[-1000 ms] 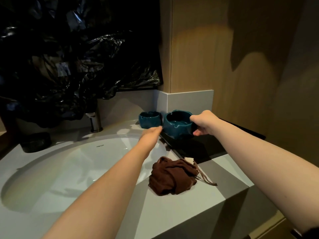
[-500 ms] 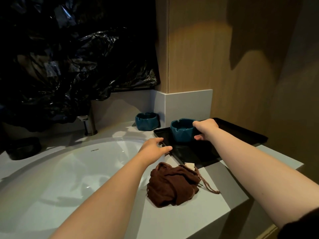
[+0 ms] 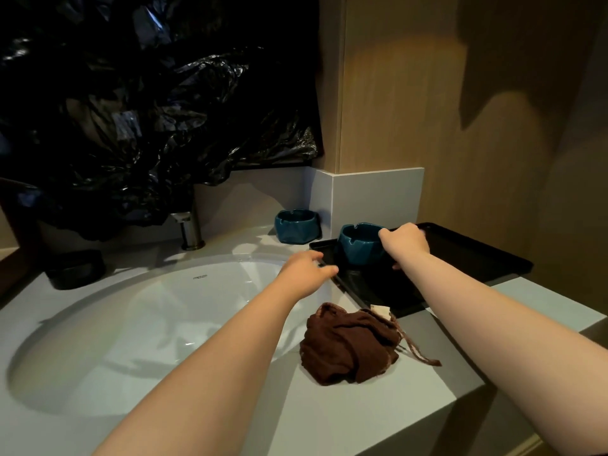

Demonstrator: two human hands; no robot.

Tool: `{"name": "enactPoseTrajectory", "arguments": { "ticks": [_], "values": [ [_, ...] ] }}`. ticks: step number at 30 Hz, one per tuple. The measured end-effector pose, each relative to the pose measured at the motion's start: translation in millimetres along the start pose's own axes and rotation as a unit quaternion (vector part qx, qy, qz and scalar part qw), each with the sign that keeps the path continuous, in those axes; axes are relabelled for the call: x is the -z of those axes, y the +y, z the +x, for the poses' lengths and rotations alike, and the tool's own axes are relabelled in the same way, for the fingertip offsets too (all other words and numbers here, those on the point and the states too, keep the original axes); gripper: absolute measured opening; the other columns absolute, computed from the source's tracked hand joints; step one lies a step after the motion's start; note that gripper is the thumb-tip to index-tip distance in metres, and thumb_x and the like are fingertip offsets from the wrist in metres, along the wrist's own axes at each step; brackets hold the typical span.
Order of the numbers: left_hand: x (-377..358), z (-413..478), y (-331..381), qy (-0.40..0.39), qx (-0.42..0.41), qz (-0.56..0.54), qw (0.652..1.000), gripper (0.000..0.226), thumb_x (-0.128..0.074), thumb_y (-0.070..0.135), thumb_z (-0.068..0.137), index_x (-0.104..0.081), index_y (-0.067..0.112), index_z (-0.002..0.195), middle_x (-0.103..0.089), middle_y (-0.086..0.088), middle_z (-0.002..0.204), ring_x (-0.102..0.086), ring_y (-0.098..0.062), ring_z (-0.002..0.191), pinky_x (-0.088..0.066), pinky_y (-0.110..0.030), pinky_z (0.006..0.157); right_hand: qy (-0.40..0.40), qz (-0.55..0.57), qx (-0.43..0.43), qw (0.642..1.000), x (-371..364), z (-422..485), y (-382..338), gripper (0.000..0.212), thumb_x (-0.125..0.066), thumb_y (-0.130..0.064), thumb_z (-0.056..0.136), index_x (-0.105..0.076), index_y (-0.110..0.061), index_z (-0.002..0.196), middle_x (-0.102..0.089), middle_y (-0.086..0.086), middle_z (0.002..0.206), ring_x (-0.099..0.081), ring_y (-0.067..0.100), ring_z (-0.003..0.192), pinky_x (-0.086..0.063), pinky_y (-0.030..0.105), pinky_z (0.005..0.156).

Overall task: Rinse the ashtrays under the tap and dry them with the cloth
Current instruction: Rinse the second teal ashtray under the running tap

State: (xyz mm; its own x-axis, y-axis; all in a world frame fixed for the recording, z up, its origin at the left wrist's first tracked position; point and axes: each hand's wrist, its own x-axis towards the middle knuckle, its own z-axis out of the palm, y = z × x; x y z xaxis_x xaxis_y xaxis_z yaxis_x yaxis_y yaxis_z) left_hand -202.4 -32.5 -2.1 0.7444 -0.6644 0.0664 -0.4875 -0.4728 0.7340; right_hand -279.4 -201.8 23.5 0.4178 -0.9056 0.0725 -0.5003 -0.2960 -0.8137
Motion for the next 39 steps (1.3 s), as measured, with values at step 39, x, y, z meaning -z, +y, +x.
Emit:
{"name": "enactPoseTrajectory", "arguments": {
  "ticks": [39],
  "values": [
    [113,-29,-161,0.057,0.143,-0.243,0.958,0.048,-0.049,0.045,0.096,-0.043,0.024,0.139,-0.047,-0.002,0.143,-0.051,-0.02,0.123,-0.041,-0.04,0.105,-0.19,-0.381,0.487,0.763,-103,-32,-122,0.014,-0.069,-0.017,0.084,-0.06,-0.011,0.093,-0.055,0.004,0.086,-0.055,0.025,0.085,-0.04,0.029,0.067]
  ]
}}
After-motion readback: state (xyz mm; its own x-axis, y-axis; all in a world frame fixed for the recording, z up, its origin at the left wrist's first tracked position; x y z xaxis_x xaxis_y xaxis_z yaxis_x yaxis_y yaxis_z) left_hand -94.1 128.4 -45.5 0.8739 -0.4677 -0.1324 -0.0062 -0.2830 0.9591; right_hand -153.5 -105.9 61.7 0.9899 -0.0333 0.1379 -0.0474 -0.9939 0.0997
